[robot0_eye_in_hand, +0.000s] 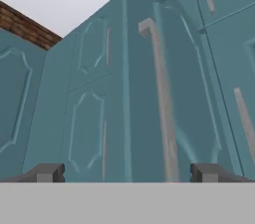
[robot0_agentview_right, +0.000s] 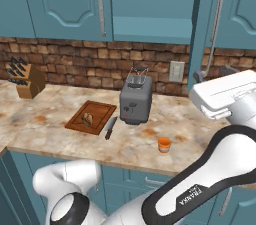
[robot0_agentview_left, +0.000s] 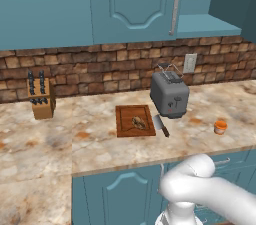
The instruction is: Pick the bread, place it on the cutting board, pick the jam, place it on the counter, and close the cabinet.
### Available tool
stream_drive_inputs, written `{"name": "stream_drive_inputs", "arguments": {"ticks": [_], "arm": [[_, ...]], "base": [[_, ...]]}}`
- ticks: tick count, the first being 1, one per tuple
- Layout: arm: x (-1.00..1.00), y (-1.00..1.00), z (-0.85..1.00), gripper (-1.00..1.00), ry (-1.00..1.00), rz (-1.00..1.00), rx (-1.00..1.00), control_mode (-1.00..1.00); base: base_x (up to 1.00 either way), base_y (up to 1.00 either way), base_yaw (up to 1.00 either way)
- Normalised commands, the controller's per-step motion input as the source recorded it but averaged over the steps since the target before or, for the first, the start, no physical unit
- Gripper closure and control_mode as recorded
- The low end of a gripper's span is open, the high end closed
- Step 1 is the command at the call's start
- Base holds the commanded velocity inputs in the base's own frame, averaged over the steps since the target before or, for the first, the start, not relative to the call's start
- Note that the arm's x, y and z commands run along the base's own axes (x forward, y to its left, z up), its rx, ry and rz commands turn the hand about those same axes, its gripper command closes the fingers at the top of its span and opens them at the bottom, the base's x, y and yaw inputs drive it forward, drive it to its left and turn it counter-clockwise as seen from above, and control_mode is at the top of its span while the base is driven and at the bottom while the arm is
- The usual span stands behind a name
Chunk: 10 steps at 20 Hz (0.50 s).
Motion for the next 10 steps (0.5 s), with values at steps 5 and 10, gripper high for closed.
{"name": "stream_drive_inputs", "arguments": {"ticks": [5, 10], "arm": [[0.35, -0.36, -0.04, -1.00, 0.00, 0.05, 0.00, -1.00], [0.21, -0.24, -0.02, -1.00, 0.01, 0.12, 0.00, -1.00]], "base": [[0.00, 0.00, 0.00], [0.00, 0.00, 0.00]]}}
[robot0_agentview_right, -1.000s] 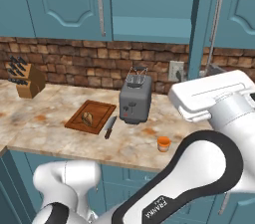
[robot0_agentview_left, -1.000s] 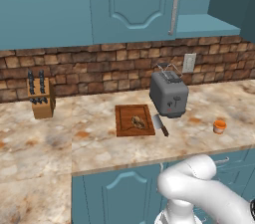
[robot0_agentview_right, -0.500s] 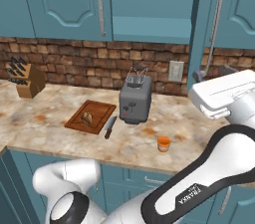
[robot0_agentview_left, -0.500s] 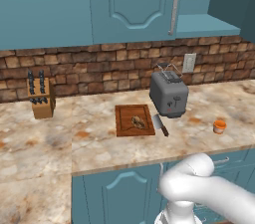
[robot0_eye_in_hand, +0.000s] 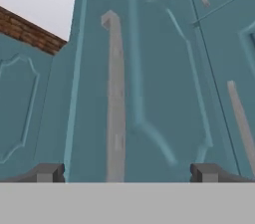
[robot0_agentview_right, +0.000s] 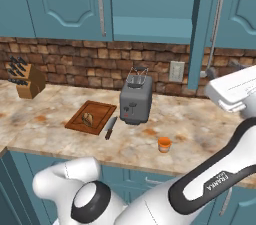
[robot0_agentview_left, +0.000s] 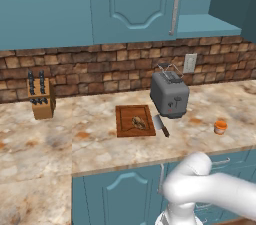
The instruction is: Pick the bread, place it on the cutting board, pick the jam, place it on the counter, and close the cabinet.
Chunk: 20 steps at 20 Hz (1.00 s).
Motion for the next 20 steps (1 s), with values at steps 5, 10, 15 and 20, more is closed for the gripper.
{"name": "stream_drive_inputs", "arguments": {"ticks": [5, 10, 15, 20], "arm": [[0.20, -0.04, -0.01, -1.00, 0.00, 0.15, -0.02, -1.00], [0.09, 0.00, 0.00, -1.00, 0.00, 0.15, -0.03, -1.00], [0.15, 0.00, 0.00, -1.00, 0.00, 0.12, -0.03, -1.00], [0.08, 0.02, 0.00, -1.00, 0.00, 0.05, -0.01, -1.00]], "base": [[0.00, 0.00, 0.00], [0.00, 0.00, 0.00], [0.00, 0.00, 0.00], [0.00, 0.00, 0.00]]}}
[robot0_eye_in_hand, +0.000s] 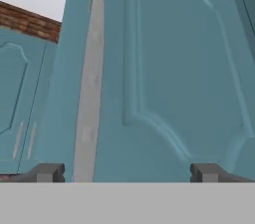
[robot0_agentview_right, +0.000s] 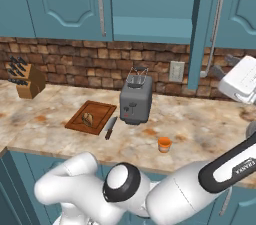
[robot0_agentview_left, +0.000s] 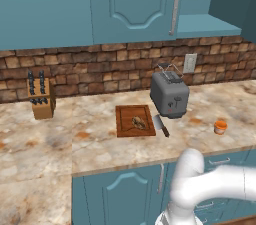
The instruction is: Pick the bread, place it on the cutting board, pick the jam, place it on the counter, and close the cabinet.
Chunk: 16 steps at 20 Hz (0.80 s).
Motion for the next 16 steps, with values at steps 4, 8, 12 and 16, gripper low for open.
{"name": "stream_drive_inputs", "arguments": {"ticks": [4, 8, 12, 16], "arm": [[0.02, 0.24, 0.00, -1.00, 0.00, 0.00, 0.00, -1.00], [0.01, 0.39, 0.00, -1.00, 0.00, -0.01, 0.00, -1.00], [0.04, 0.40, 0.00, -1.00, 0.00, -0.03, 0.00, -1.00], [0.08, 0.45, 0.00, -1.00, 0.00, -0.05, 0.00, -1.00]], "base": [[0.00, 0.00, 0.00], [0.00, 0.00, 0.00], [0.00, 0.00, 0.00], [0.00, 0.00, 0.00]]}}
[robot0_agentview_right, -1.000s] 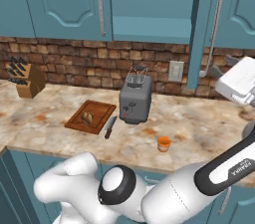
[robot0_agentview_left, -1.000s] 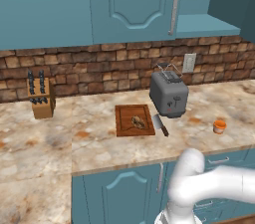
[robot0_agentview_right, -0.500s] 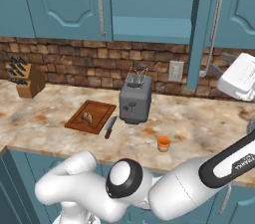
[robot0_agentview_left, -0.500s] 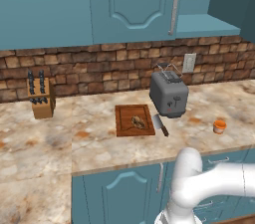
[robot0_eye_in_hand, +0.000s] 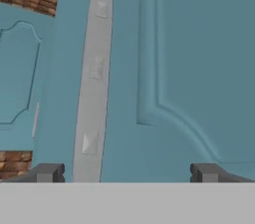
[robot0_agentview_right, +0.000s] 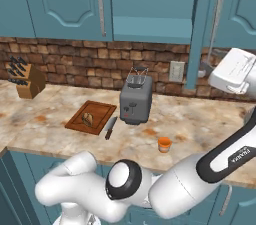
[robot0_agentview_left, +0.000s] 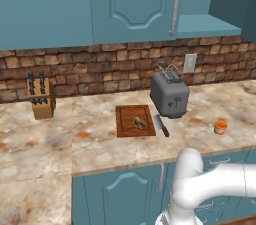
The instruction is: Pick the bread, place it on the cutting board, pick the jam, place it on the counter, and close the cabinet.
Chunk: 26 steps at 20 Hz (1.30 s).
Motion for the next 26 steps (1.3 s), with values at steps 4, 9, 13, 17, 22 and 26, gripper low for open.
{"name": "stream_drive_inputs", "arguments": {"ticks": [4, 9, 13, 17, 22, 26], "arm": [[0.06, 0.44, 0.00, -1.00, 0.00, -0.06, 0.00, -1.00], [0.00, 0.57, 0.00, -1.00, 0.00, -0.14, 0.00, -1.00], [0.02, 0.61, 0.00, -1.00, 0.00, -0.19, 0.00, -1.00], [0.18, 0.66, 0.00, -1.00, 0.00, -0.20, 0.00, -1.00], [0.20, 0.59, 0.00, -1.00, 0.00, -0.19, 0.00, -1.00], [0.14, 0.54, 0.00, -1.00, 0.00, -0.17, 0.03, -1.00]], "base": [[0.00, 0.00, 0.00], [0.00, 0.00, 0.00], [0.00, 0.00, 0.00], [0.00, 0.00, 0.00], [0.00, 0.00, 0.00], [0.00, 0.00, 0.00]]}}
